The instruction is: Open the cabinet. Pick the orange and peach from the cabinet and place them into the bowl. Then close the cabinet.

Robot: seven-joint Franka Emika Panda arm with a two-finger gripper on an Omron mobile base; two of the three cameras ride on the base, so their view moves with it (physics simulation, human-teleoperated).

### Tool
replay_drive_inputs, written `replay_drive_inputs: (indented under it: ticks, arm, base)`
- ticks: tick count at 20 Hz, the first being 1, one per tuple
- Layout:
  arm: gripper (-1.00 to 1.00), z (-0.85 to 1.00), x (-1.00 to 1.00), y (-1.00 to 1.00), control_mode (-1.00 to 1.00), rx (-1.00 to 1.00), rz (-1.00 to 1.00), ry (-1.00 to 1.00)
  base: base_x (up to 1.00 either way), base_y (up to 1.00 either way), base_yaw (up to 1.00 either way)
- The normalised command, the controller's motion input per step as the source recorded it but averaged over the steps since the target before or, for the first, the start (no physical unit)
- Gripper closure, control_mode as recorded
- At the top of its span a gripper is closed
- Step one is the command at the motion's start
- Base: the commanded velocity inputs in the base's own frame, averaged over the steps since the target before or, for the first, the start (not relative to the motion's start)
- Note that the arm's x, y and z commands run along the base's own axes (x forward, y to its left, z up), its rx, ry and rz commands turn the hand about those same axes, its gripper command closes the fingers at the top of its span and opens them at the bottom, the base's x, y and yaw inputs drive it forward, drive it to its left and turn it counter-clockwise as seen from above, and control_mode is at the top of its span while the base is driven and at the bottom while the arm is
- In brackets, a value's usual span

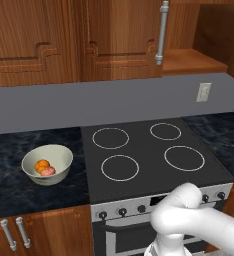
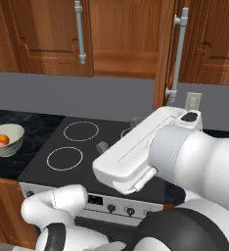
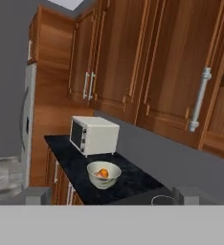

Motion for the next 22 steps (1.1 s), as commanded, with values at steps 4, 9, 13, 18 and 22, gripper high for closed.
replay_drive_inputs:
  ticks: [4,9,13,18,22]
  arm:
    - [-1.00,0.00,0.02,-0.06,-1.00,-0.02,-0.19,-0.20]
    - [-1.00,0.00,0.48,-0.01,-1.00,-0.02,-0.12,-0.06]
    - [-1.00,0.00,0.55,-0.23,-1.00,0.02,0.00,0.00]
    - [-1.00,0.00,0.41,-0.37,-1.00,0.05,0.00,0.00]
    - [-1.00,0.00,0.56,-0.40,-1.00,0.06,0.00,0.00]
  base:
    - [0.00,0.00,0.00]
    - [0.00,0.00,0.00]
    - [0.00,0.00,0.00]
    - [0.00,0.00,0.00]
    - [0.00,0.00,0.00]
